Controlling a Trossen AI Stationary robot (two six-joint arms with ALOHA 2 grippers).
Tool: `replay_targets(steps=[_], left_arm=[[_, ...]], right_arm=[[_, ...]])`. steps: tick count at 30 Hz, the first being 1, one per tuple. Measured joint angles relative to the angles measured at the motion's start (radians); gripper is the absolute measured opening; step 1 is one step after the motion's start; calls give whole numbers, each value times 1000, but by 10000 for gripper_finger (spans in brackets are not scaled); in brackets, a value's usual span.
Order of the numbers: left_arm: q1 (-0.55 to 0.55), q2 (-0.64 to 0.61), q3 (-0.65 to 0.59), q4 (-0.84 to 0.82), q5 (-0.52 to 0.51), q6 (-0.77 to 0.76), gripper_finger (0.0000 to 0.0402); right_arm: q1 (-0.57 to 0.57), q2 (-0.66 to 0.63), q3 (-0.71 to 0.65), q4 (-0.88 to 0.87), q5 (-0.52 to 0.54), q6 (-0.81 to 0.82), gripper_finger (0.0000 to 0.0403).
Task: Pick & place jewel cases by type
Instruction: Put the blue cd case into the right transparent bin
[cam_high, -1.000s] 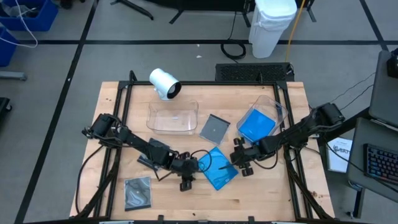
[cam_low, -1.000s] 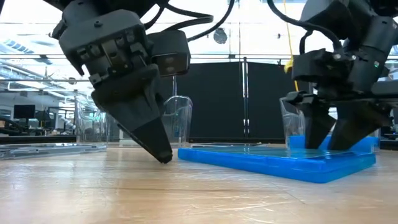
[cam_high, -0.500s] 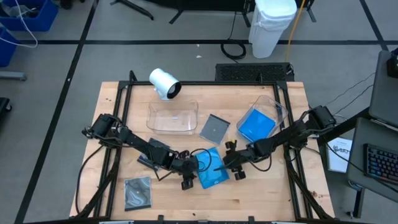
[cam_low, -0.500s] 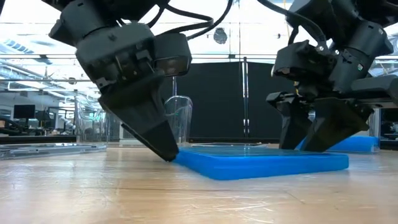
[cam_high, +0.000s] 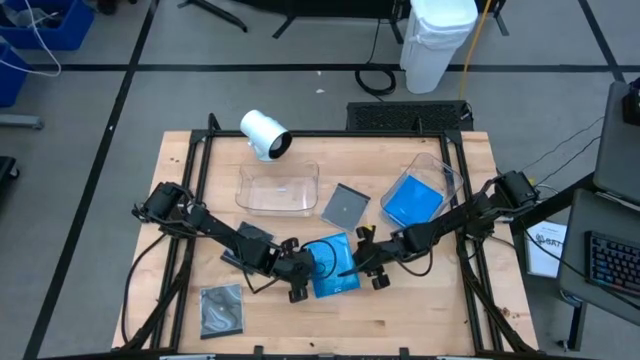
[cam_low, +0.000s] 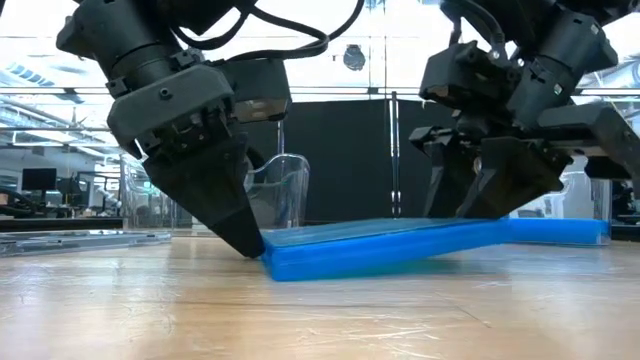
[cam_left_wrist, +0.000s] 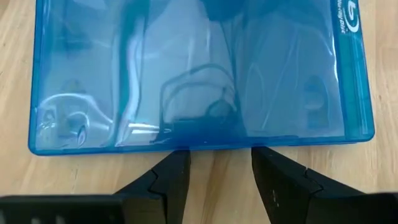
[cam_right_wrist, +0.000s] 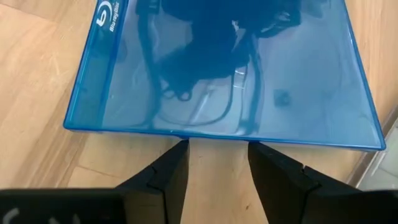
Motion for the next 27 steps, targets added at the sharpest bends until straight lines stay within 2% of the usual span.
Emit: replay_targets(steps=[12,16,20,23,27], left_arm=[[1,1,1,-10,3,32,179],[2,1,1,-15,7,32,179],[17,11,5,18,-30,22,179],[21,8,3,17,-22,19,179],[26,6,4,4,-8,4,179]], right_arm=[[32,-47,55,-85,15,-6,160],[47,-83,58,13,73,-10,160],[62,-101,73,145,64,-27,160],[76,-93,60,179,37,-59,160],[64,-103,67,163,54,-53,160]])
